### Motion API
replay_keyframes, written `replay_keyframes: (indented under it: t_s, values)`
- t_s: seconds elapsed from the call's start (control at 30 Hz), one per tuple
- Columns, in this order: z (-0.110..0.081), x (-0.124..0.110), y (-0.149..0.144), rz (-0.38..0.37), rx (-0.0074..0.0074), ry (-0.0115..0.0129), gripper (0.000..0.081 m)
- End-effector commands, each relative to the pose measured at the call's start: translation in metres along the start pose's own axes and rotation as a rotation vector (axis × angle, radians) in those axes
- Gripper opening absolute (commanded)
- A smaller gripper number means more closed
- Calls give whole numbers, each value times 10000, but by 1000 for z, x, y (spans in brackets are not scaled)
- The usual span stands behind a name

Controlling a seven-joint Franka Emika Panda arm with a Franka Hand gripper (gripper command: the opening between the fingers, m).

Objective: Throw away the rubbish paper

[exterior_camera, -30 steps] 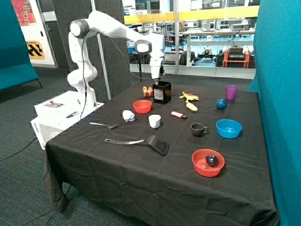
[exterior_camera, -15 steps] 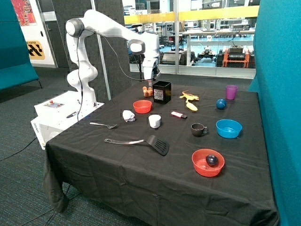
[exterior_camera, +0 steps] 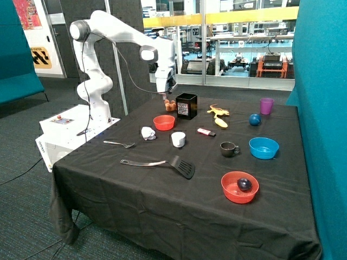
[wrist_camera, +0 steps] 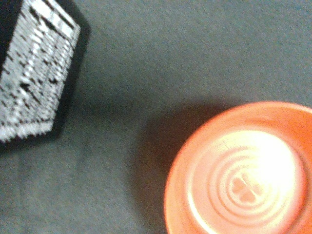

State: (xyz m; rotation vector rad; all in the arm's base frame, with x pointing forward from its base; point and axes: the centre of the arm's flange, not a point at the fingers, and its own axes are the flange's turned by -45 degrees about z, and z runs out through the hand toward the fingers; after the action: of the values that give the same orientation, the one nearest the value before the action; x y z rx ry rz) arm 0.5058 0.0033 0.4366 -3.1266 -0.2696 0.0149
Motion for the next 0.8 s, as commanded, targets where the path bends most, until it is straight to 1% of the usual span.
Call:
replay_keyframes:
  t_s: [0.0,0.1,0.13,0.23,0.27,0.3,0.33,0.4,0.53,0.77]
  values:
    - [4,-31,27,177,-40,92,700]
    - [5,-39,36,263,-40,92,697]
    - [5,-42,41,458,-39,93,696]
    - [7,-49,55,347,-40,93,697]
    - [7,-51,59,401,-39,93,697]
    - [8,-53,64,642,-38,93,698]
    - [8,-55,68,489,-39,93,698]
    - [10,-57,75,875,-37,94,697]
    - [15,-59,89,995,-37,94,697]
    - [20,-54,107,1089,-36,94,697]
